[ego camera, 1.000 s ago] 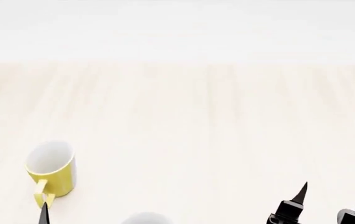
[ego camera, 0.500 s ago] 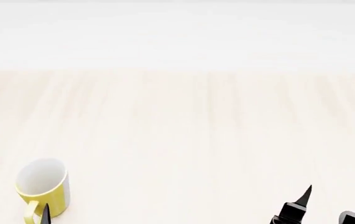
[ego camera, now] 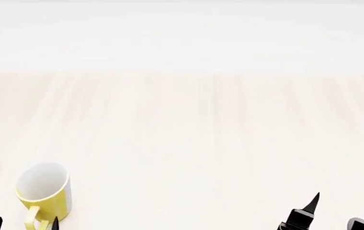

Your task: Put the yellow and white mug to the front of the white mug.

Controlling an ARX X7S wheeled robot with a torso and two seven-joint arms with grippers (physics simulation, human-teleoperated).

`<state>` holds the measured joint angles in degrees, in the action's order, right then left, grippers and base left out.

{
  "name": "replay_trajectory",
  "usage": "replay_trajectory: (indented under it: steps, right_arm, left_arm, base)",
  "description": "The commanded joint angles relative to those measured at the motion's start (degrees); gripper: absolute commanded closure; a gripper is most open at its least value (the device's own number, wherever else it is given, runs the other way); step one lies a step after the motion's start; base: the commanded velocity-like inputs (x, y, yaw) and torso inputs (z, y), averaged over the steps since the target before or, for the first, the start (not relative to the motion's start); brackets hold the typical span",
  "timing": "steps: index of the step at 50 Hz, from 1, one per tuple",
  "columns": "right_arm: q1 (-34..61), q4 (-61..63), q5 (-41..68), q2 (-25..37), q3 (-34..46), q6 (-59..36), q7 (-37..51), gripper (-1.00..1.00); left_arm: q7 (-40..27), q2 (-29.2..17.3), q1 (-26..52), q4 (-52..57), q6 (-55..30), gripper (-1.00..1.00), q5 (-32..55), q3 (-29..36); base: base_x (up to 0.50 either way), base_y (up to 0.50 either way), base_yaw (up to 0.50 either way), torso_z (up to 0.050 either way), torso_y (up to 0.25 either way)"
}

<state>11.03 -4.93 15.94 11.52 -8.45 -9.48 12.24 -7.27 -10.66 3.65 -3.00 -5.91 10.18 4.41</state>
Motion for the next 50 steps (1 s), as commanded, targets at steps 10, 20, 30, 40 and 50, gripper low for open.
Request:
replay_trajectory:
  steps: [10,20,30,40,50]
  right_arm:
    - [-0.32,-1.06,0.57,0.22,0.27,1.02,0.04,-1.0]
    - [-0.49,-1.47,0.9,0.32,0.34,1.4,0.11,-1.0]
    - [-0.33,-2.43,1.02,0.37,0.58,1.86,0.18,-1.0]
    - [-0.29,-2.78,1.41,0.48,0.66,2.03,0.25,-1.0]
    - [-0.55,-2.81,1.73,0.62,0.66,2.33,0.41,-1.0]
  left_arm:
    - [-0.3,1.46,3.96,-6.7,-0.4,-1.0,0.68,1.45]
    - [-0.47,1.33,3.82,-6.97,0.23,-1.0,1.17,1.58]
    - [-0.97,0.67,1.92,-3.49,1.81,1.0,1.03,1.85]
    - [-0.37,0.25,1.84,-3.88,2.52,1.0,1.9,1.98]
    - [1.57,-0.63,2.21,-4.93,4.82,1.0,2.68,2.36]
  base:
    - [0.0,0.0,0.0,0.0,0.0]
    - [0.0,0.0,0.0,0.0,0.0]
    - [0.0,0.0,0.0,0.0,0.0]
    - [0.0,0.0,0.0,0.0,0.0]
    - [0.0,0.0,0.0,0.0,0.0]
